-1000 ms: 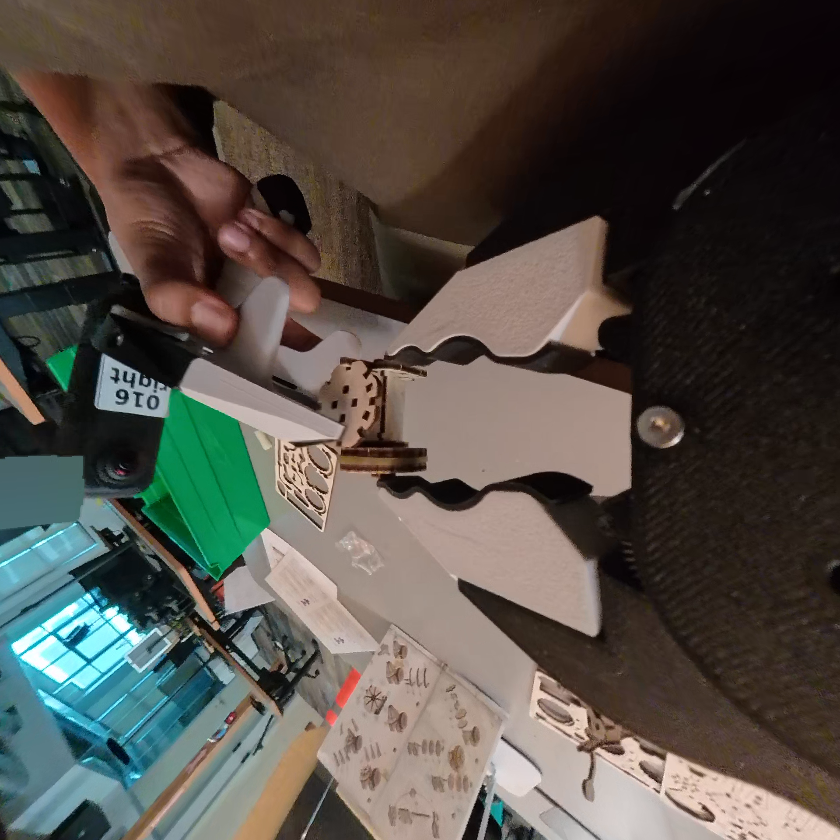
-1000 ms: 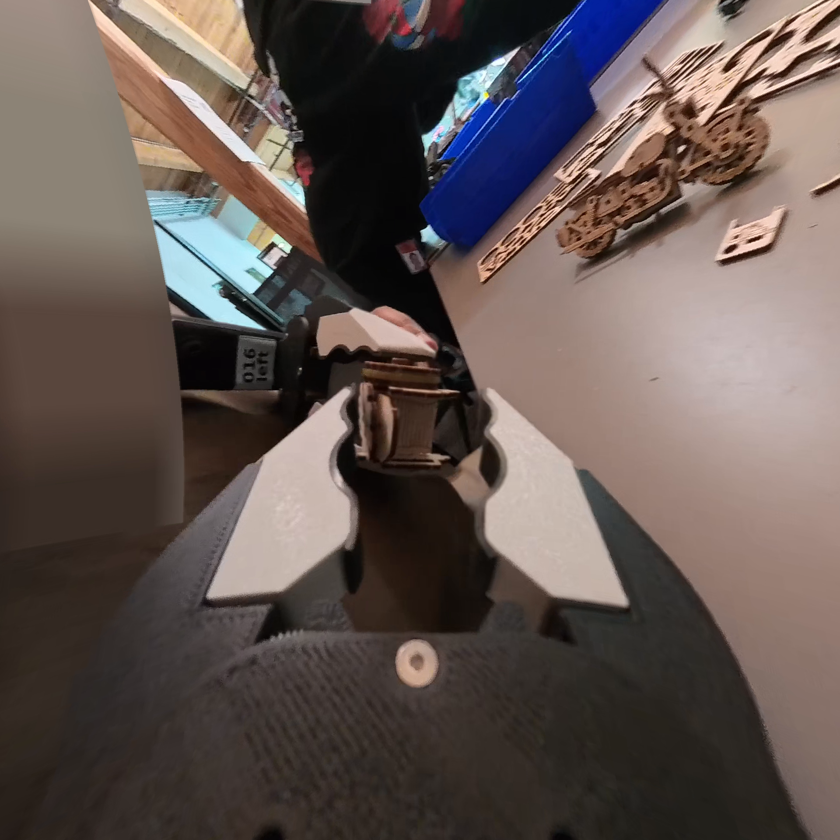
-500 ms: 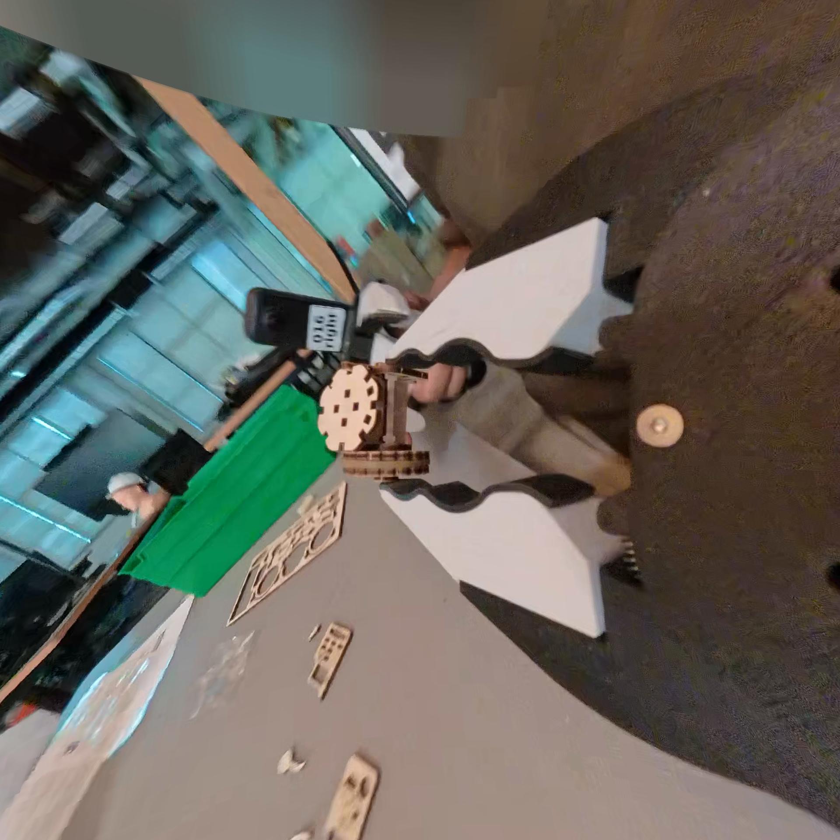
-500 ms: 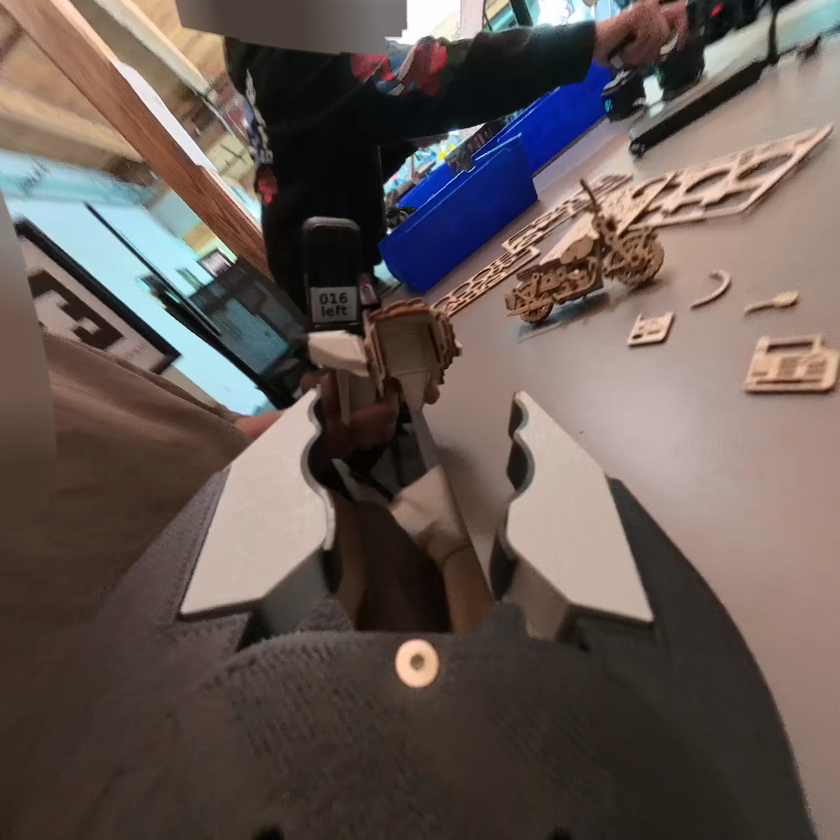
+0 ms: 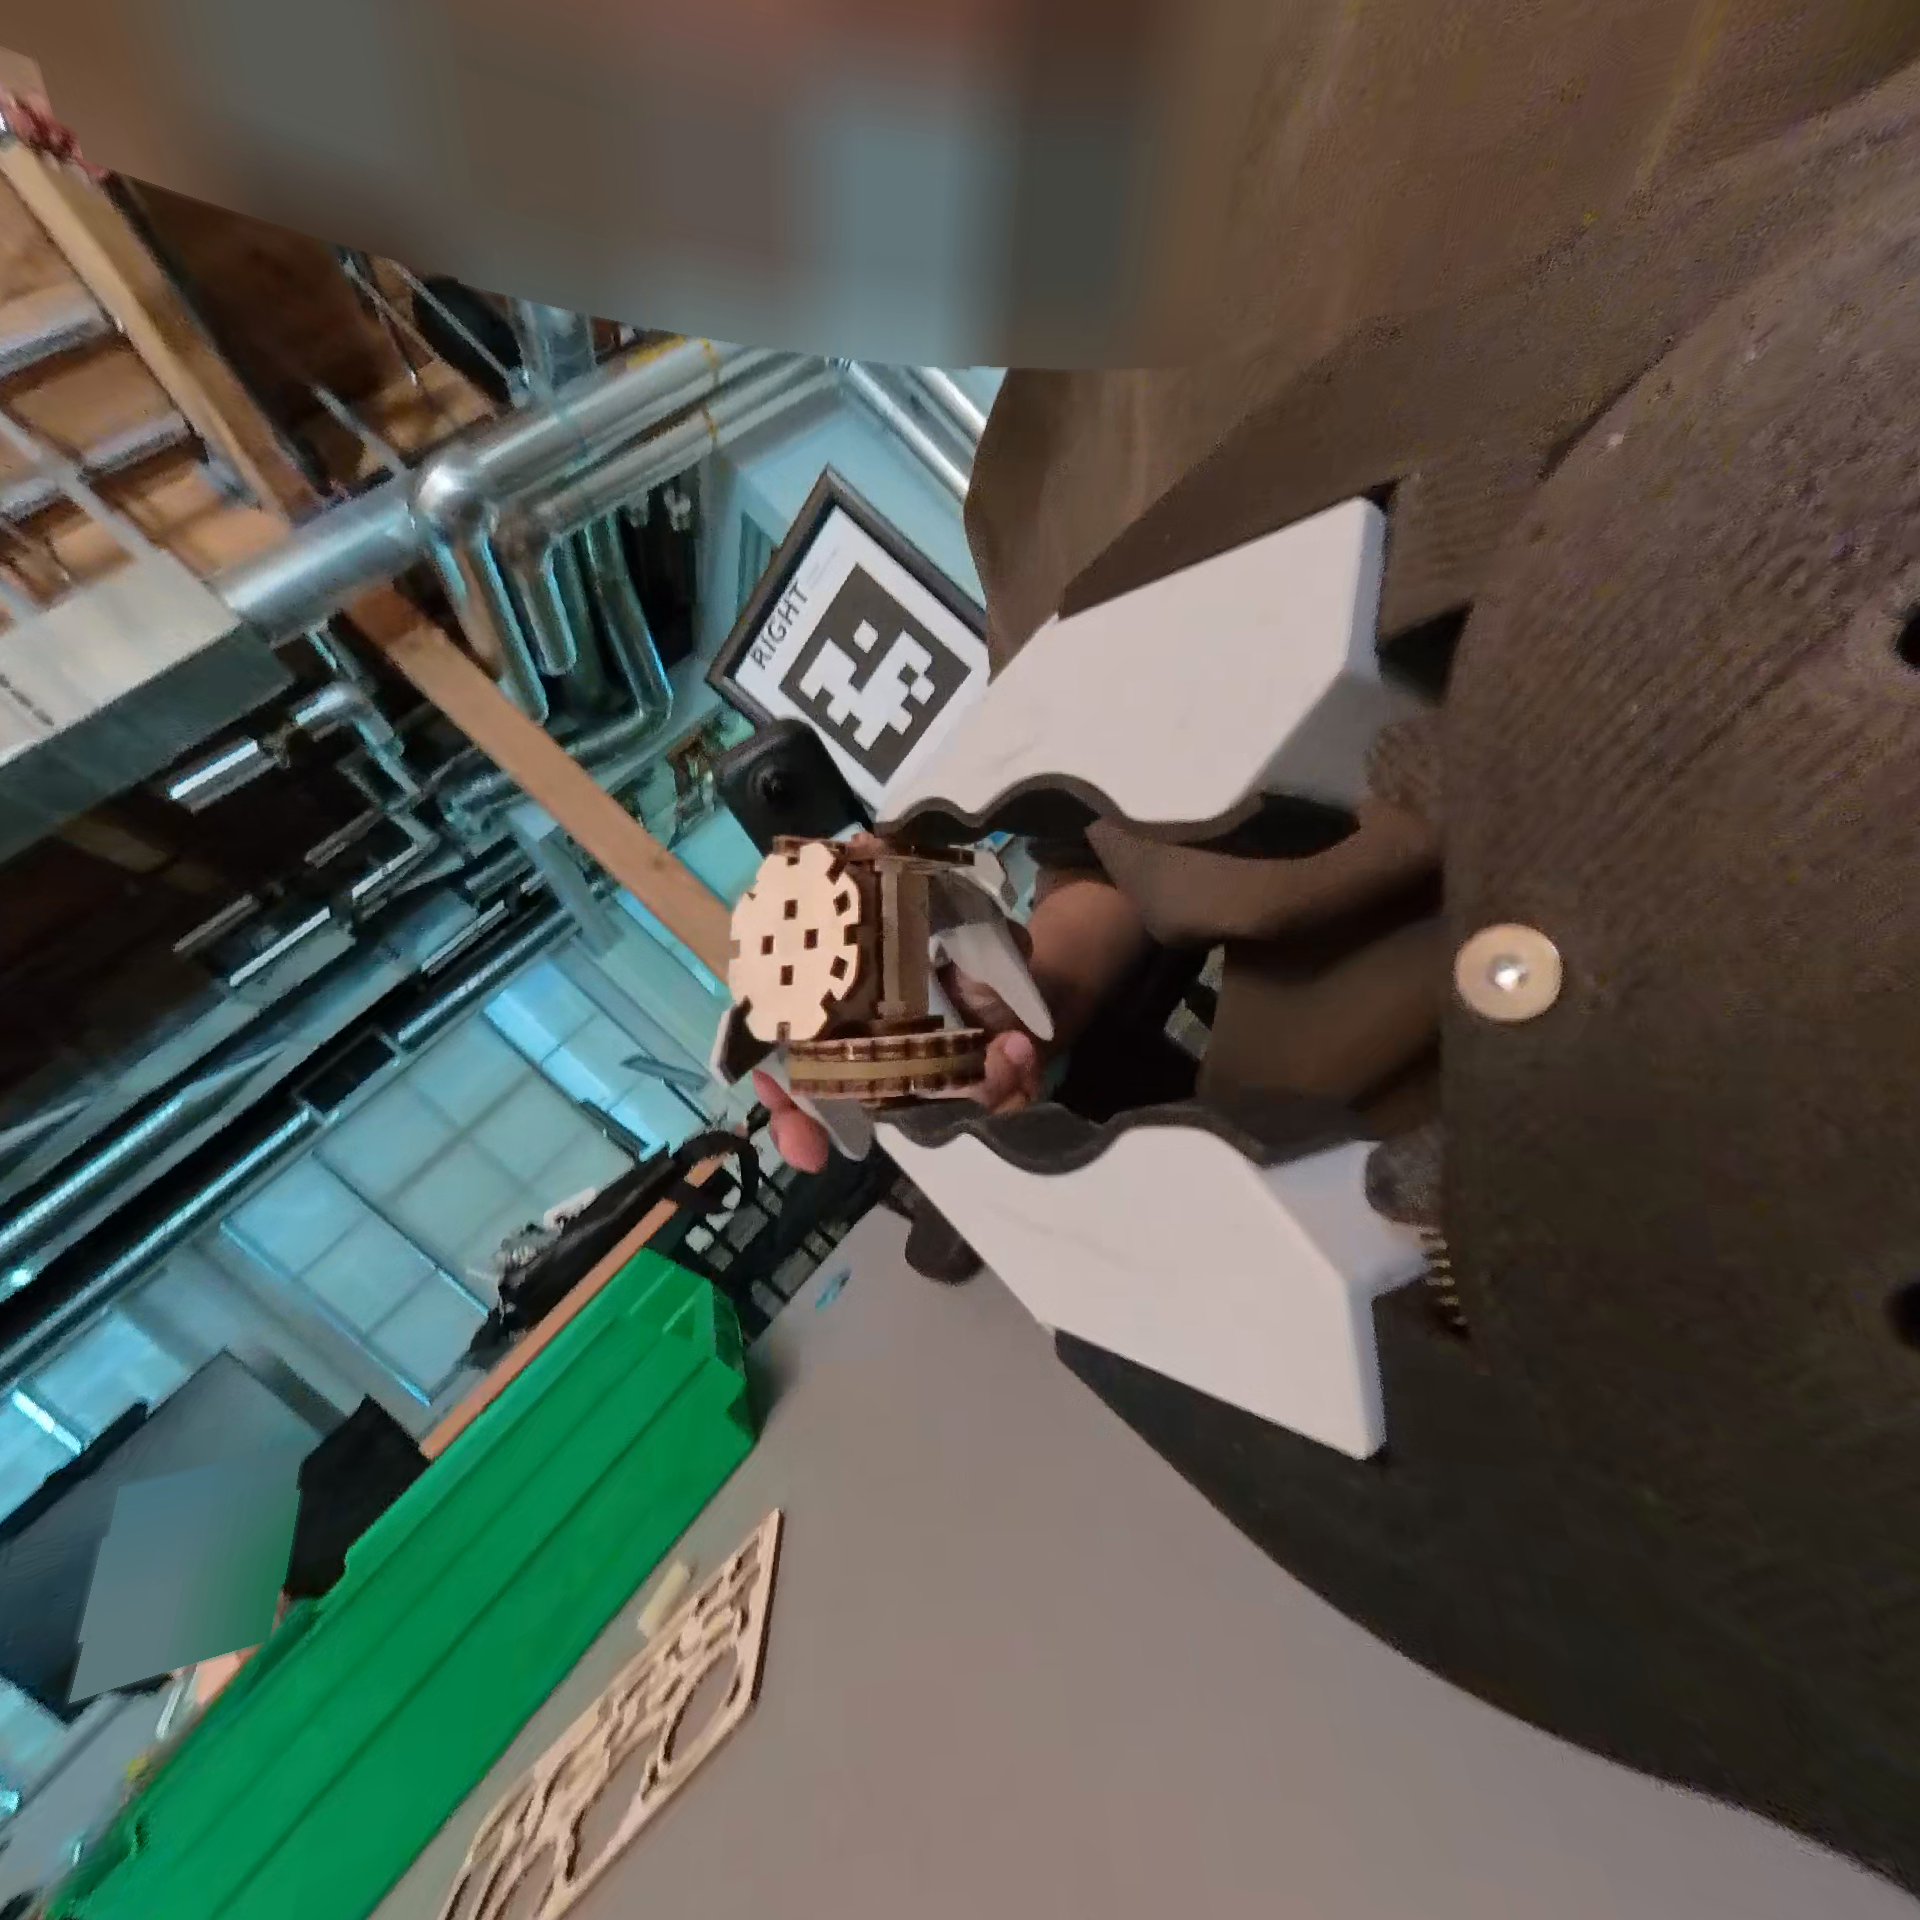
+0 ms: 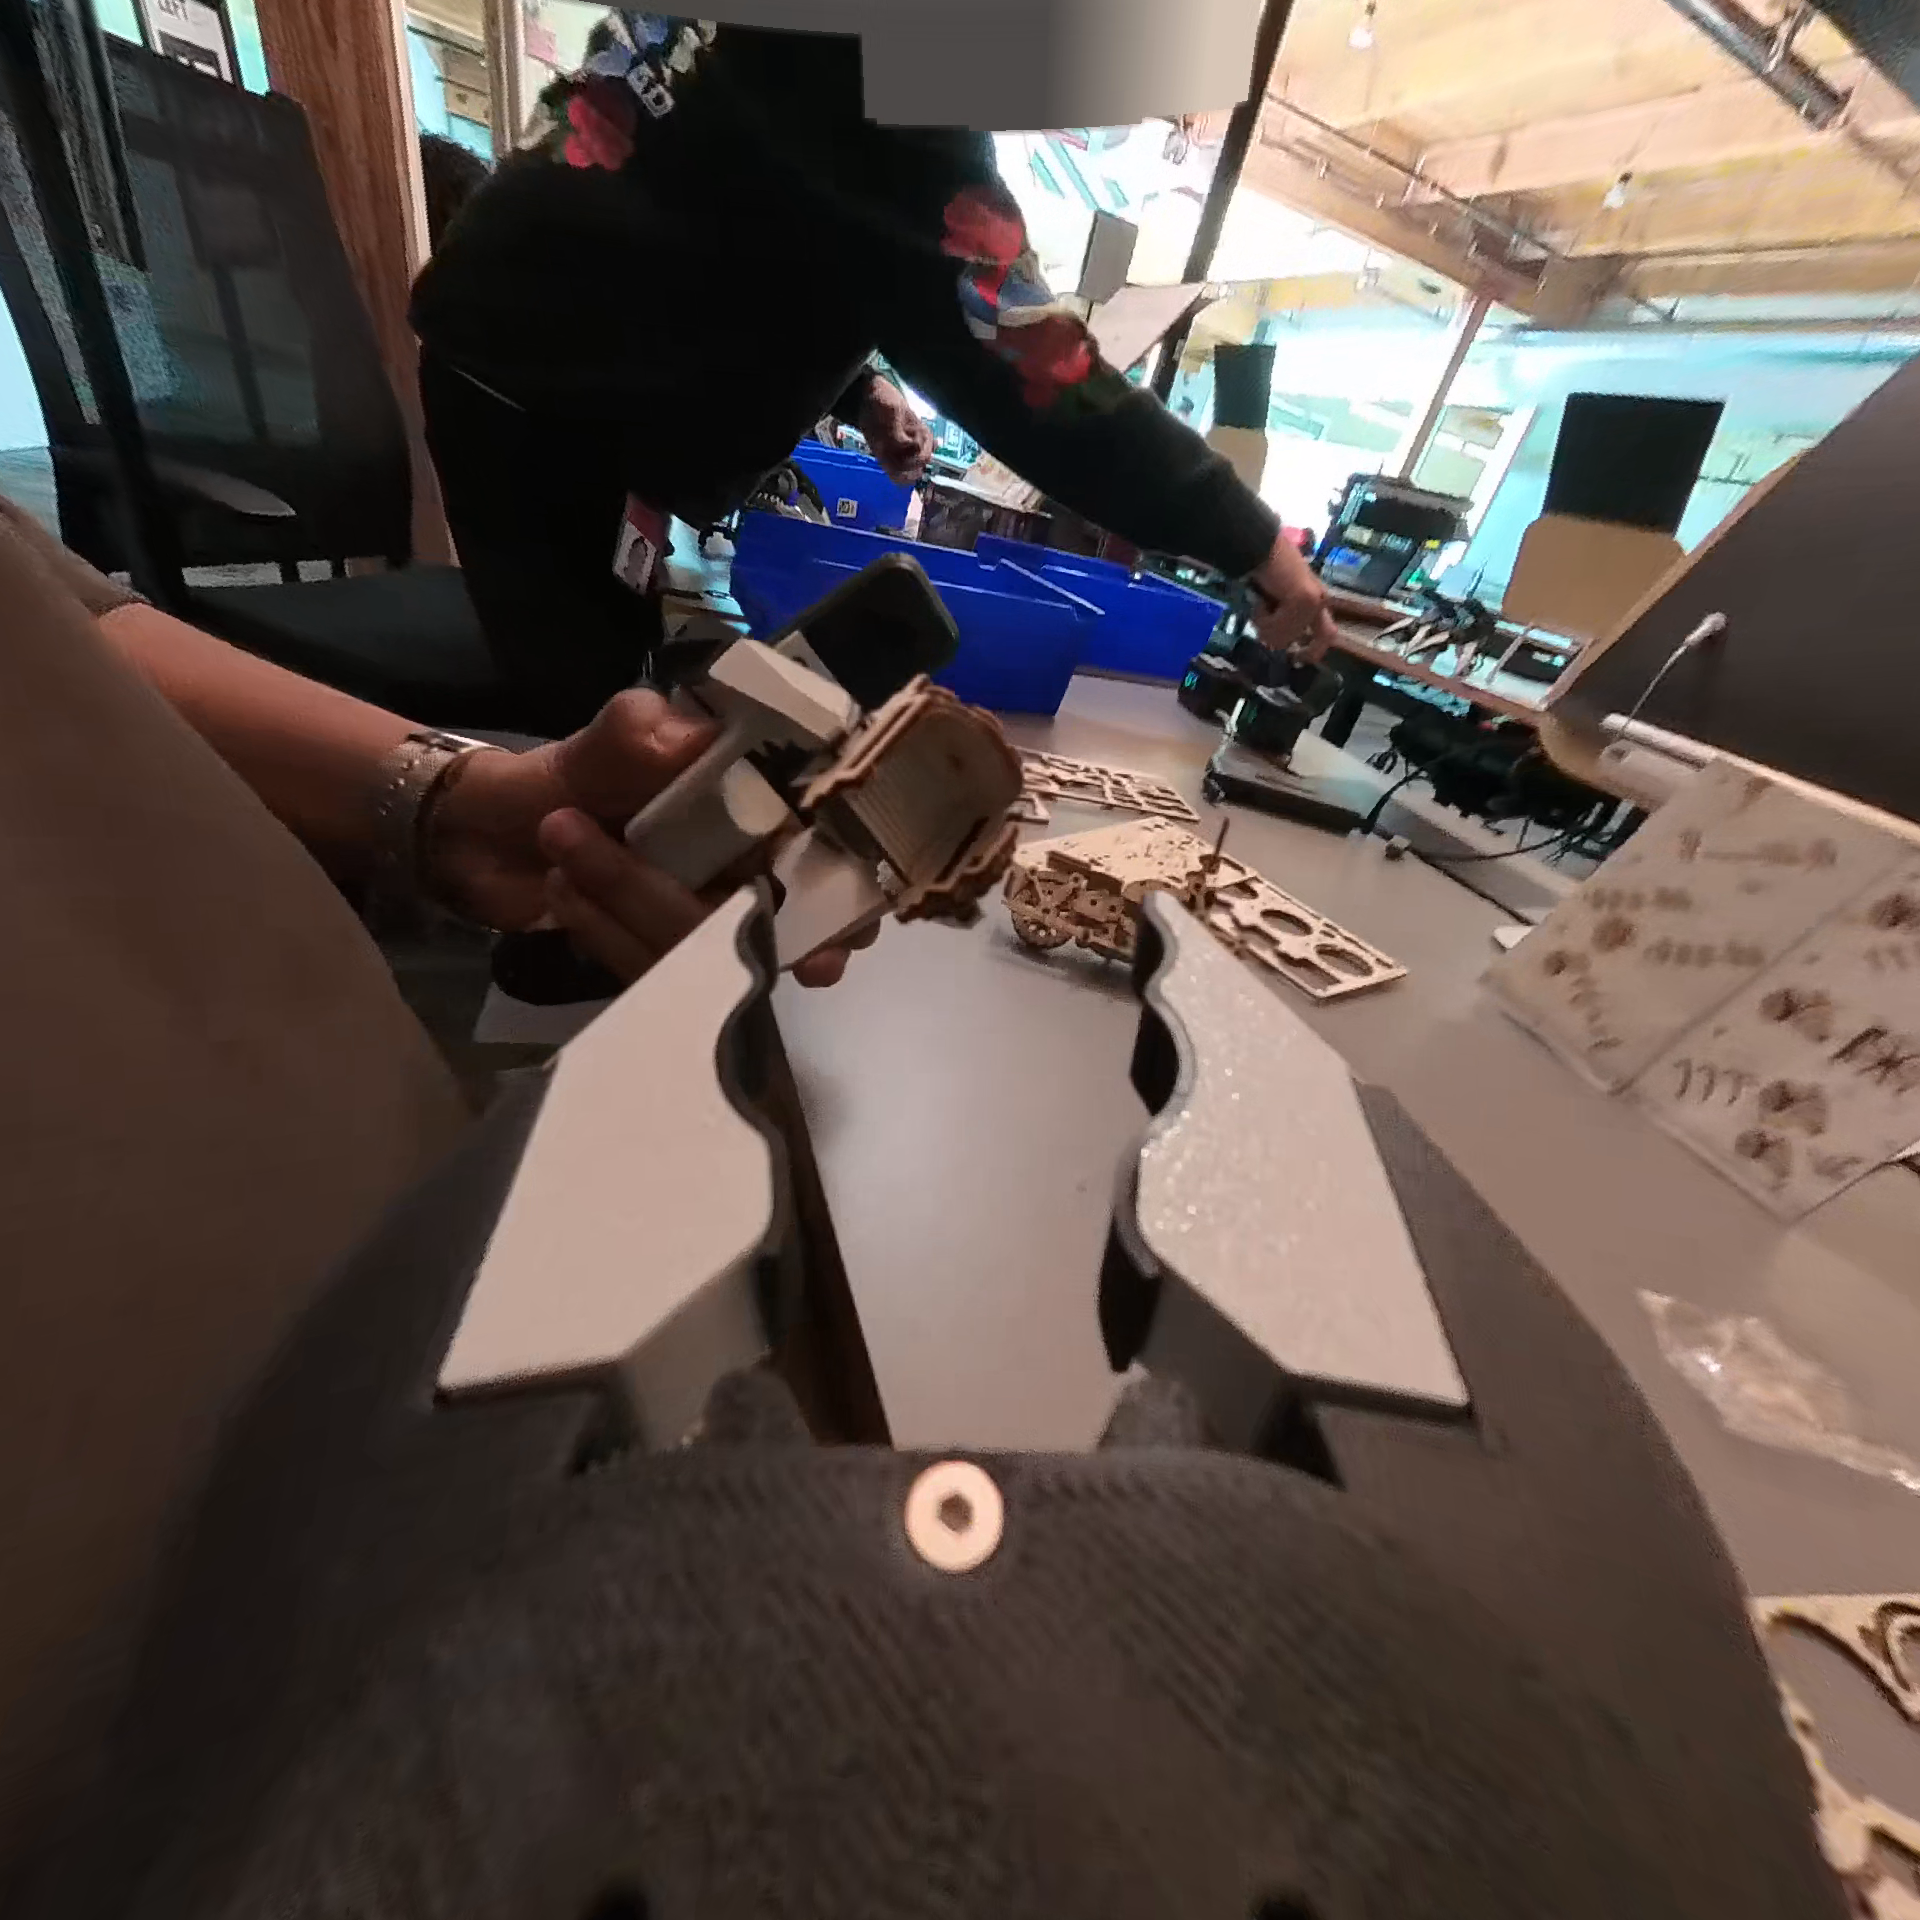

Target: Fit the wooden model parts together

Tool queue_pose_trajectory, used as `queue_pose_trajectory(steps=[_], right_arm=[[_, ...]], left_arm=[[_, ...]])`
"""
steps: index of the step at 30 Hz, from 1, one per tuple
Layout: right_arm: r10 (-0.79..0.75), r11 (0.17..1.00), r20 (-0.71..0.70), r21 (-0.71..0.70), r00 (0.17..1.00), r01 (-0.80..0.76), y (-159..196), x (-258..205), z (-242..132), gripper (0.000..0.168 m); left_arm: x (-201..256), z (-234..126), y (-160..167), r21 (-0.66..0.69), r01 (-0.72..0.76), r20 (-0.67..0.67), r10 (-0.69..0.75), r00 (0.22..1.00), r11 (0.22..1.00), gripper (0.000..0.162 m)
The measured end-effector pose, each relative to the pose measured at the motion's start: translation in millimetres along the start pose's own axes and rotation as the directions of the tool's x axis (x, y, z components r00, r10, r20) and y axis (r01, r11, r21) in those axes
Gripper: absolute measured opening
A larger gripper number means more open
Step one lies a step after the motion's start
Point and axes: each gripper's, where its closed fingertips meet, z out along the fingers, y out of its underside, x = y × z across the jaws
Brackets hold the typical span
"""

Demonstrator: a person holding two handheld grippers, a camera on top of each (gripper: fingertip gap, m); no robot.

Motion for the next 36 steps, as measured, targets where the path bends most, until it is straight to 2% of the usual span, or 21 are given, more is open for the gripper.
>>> queue_pose_trajectory(steps=[3, 13, 36], right_arm=[[-0.011, 1.0, 0.0, 0.012, 1.0, 0.011, -1, 1, -1, 0.063], [0.021, 1.0, -0.028, 0.003, 0.999, -0.021, 4, 9, 0, 0.059], [0.005, 1.0, -0.046, 0.003, 0.999, -0.005, 3, 9, 1, 0.053]], left_arm=[[8, 0, -3, 0.01, 0.022, -0.073, -0.021, 0.997, 1.0, 0.046], [18, -1, -6, 0.021, 0.017, -0.145, -0.013, 0.989, 1.0, 0.046], [41, -5, -6, 0.033, -0.069, -0.242, 0.075, 0.967, 0.997, 0.046]])
